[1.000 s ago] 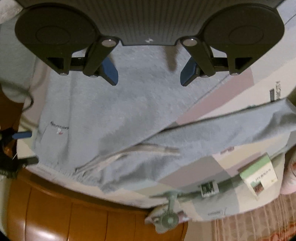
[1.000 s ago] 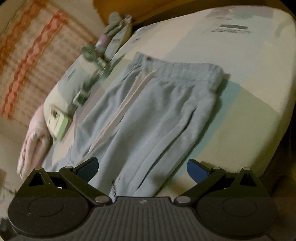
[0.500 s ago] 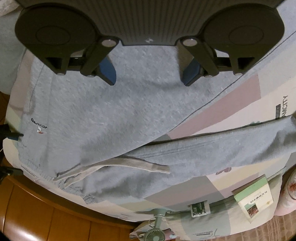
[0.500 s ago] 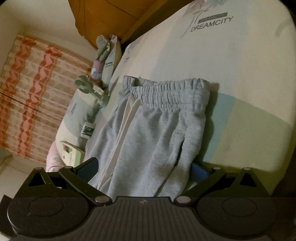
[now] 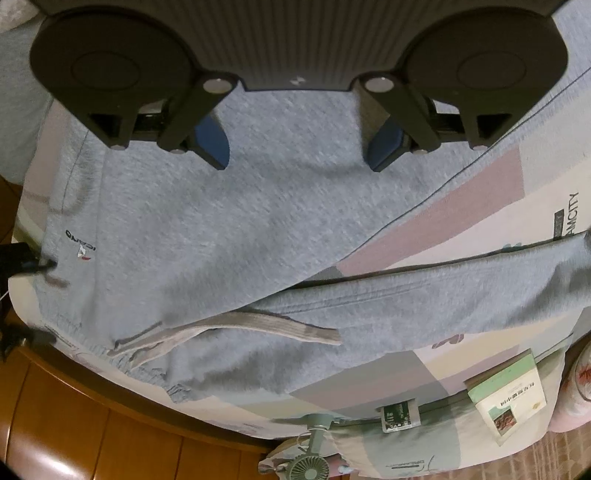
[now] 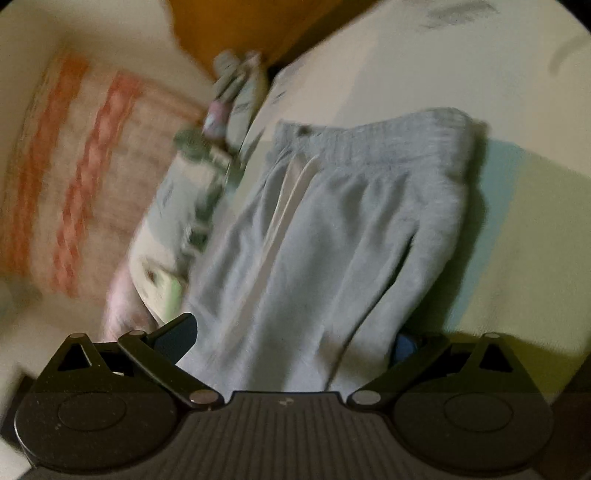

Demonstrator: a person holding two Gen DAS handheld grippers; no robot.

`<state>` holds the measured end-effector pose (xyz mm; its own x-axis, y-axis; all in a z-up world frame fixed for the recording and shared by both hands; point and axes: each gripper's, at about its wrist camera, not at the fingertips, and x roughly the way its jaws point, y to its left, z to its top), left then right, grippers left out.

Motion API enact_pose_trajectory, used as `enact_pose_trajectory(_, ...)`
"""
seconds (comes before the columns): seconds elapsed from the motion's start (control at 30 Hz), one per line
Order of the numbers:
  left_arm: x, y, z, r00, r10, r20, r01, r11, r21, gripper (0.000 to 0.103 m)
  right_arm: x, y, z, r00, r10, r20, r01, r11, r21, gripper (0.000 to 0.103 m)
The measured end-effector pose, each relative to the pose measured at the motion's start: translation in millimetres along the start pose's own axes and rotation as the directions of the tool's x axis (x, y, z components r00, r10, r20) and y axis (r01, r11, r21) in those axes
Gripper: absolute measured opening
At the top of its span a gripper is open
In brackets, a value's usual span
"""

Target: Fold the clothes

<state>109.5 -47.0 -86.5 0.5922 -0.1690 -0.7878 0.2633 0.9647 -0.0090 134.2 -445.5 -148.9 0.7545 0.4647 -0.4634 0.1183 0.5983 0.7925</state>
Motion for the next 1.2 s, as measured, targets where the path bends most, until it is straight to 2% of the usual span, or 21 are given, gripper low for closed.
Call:
enact_pose_trajectory(0.03,0,0,0,1.000,0.001,0.000,-0.001,1.000,0.001,0.083,1,1,0,1.000,-0.014,0.006,0.014,1.000,-0.019,0.094)
enact_pose_trajectory(0.1,0,0,0,1.000,0.002,0.001,-0.002,1.000,0.000,0.083,2,-4,3,0.999,-0.037,0.029,0.037,0.999,0.001,0.076)
enact_pose_trajectory(0.17,0,0,0,1.000,0.001,0.002,-0.001,1.000,-0.002,0.083,-1,-18,6,0.997,-0.068,0.044,0.064,0.995,0.071,0.036)
enact_pose_trajectory(0.2,-1,0,0,1.000,0.000,0.002,0.000,1.000,-0.004,0.083,-3,-23,6,0.996,-0.075,0.046,0.070,0.993,0.099,0.024)
enact_pose_trajectory(0.23,-1,0,0,1.000,0.001,0.001,-0.001,1.000,-0.005,0.083,-4,-26,5,0.996,-0.079,0.044,0.073,0.990,0.117,0.006)
enact_pose_trajectory(0.33,-5,1,0,1.000,-0.003,0.003,0.003,1.000,-0.015,0.083,-6,-35,4,0.995,-0.090,0.039,0.082,0.981,0.174,0.008)
enact_pose_trajectory(0.7,-31,-1,-3,1.000,-0.024,0.018,0.024,1.000,-0.006,0.083,-46,-28,-8,0.974,-0.217,0.057,0.212,0.974,0.085,0.009)
enact_pose_trajectory(0.8,-26,-2,-6,0.999,-0.030,-0.017,0.030,1.000,-0.008,0.083,-52,-38,-11,0.978,-0.200,0.059,0.192,0.974,0.121,0.010)
enact_pose_trajectory(0.9,-18,0,-13,0.998,-0.022,-0.066,0.021,1.000,-0.012,0.083,-58,-40,-8,0.978,-0.194,0.072,0.183,0.973,0.142,0.026)
enact_pose_trajectory(0.97,-17,0,-16,0.998,-0.013,-0.067,0.013,1.000,-0.004,0.083,-64,-37,-2,0.973,-0.204,0.103,0.191,0.973,0.130,0.053)
enact_pose_trajectory(1.03,-17,-1,-16,0.998,-0.011,-0.067,0.011,1.000,-0.002,0.084,-66,-39,8,0.970,-0.210,0.124,0.195,0.973,0.123,0.069)
enact_pose_trajectory(1.2,-16,-3,-16,0.998,-0.002,-0.068,0.002,1.000,-0.001,0.085,-54,-46,39,0.963,-0.223,0.150,0.208,0.972,0.106,0.069)
